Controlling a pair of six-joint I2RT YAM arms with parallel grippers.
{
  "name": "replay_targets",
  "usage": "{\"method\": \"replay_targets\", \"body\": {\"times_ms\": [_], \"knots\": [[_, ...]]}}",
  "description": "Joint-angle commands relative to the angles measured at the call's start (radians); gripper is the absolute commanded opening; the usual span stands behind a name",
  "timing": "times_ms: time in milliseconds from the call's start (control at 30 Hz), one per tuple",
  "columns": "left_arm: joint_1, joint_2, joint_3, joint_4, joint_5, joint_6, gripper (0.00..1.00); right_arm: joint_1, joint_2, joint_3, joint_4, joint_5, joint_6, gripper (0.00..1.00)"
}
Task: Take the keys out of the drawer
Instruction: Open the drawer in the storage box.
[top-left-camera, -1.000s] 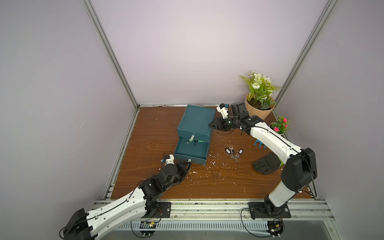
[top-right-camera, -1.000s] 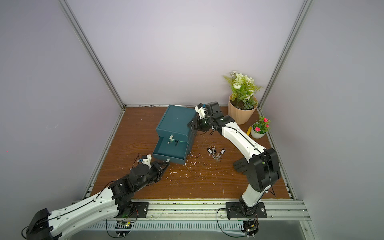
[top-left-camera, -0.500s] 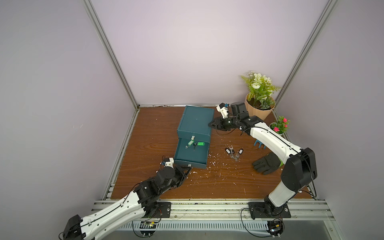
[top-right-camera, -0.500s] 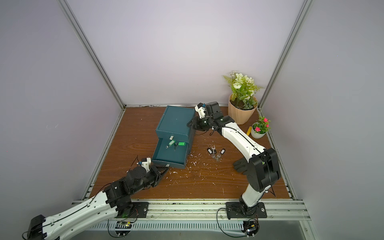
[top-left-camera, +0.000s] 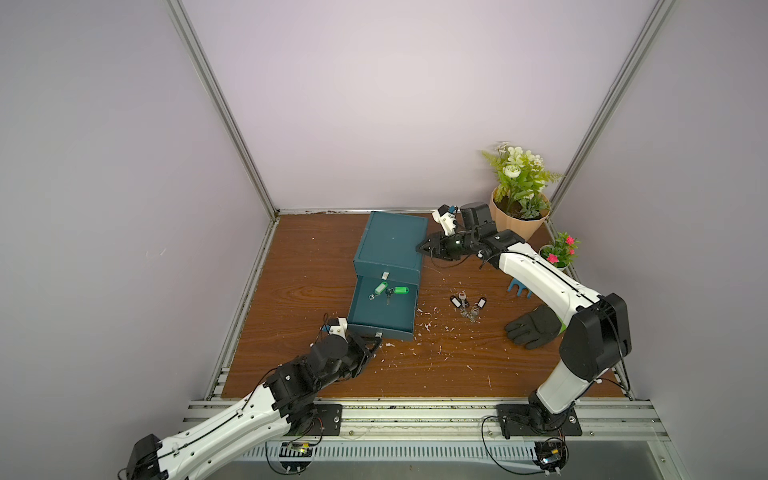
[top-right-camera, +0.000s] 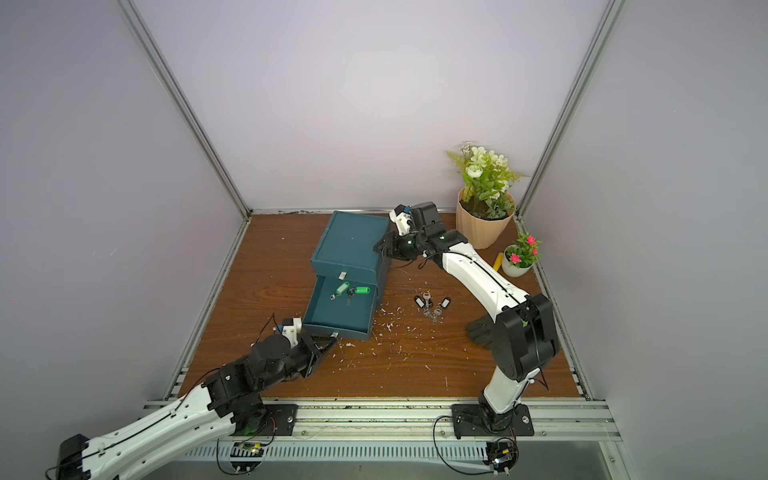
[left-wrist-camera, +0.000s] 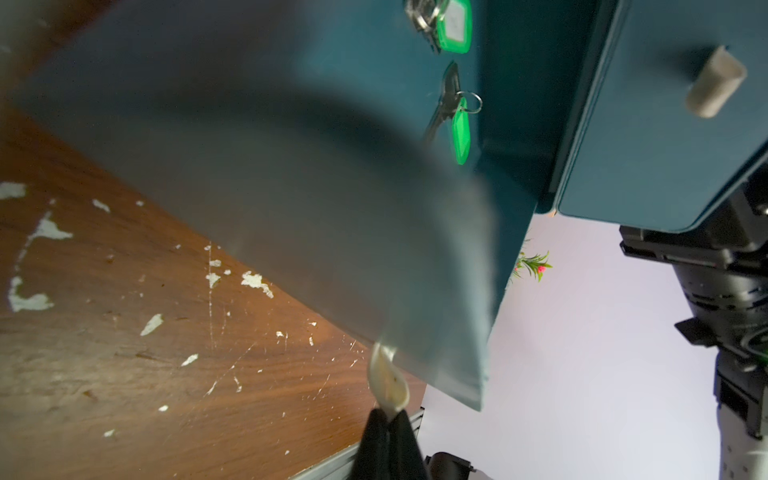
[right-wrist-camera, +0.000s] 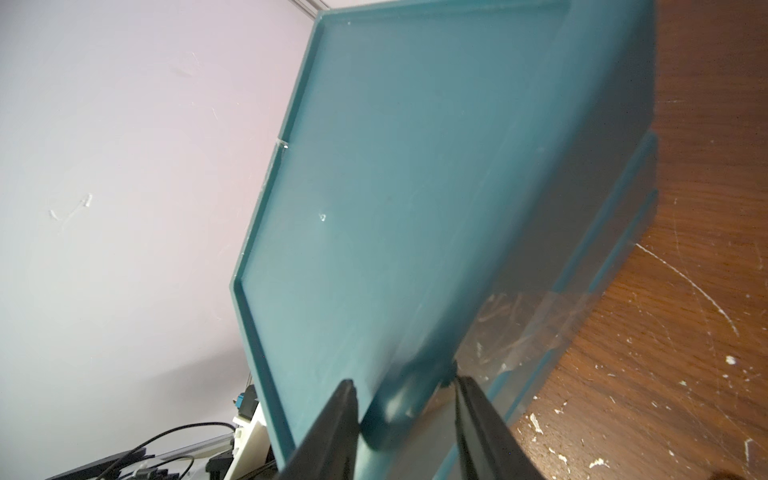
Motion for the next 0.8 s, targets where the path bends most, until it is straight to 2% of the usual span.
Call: {"method": "replay_targets", "body": {"times_ms": [0, 100, 167, 400, 533, 767], "knots": [[-0.012, -0.017, -0.002, -0.045, -0.006, -0.003, 0.27, 0.003, 0.010, 0.057, 0.023, -0.013, -0.004, 0.43], [-0.012, -0.026, 0.023, -0.087, -0.023, -0.003, 0.41, 0.004, 0.019, 0.082, 0.009, -0.018, -0.006, 0.43], [-0.012, -0.034, 0.050, -0.128, -0.038, 0.004, 0.45, 0.004, 0.020, 0.099, 0.003, -0.016, -0.009, 0.43], [-0.012, -0.053, 0.140, -0.243, -0.049, 0.021, 0.49, 0.004, 0.021, 0.141, -0.006, 0.007, -0.015, 0.43], [-0.012, -0.040, 0.237, -0.345, -0.068, 0.065, 0.49, 0.003, 0.019, 0.170, -0.017, 0.014, -0.017, 0.43], [-0.012, 0.063, 0.491, -0.491, -0.221, 0.219, 0.51, 0.004, 0.004, 0.243, -0.053, 0.058, -0.046, 0.42]]}}
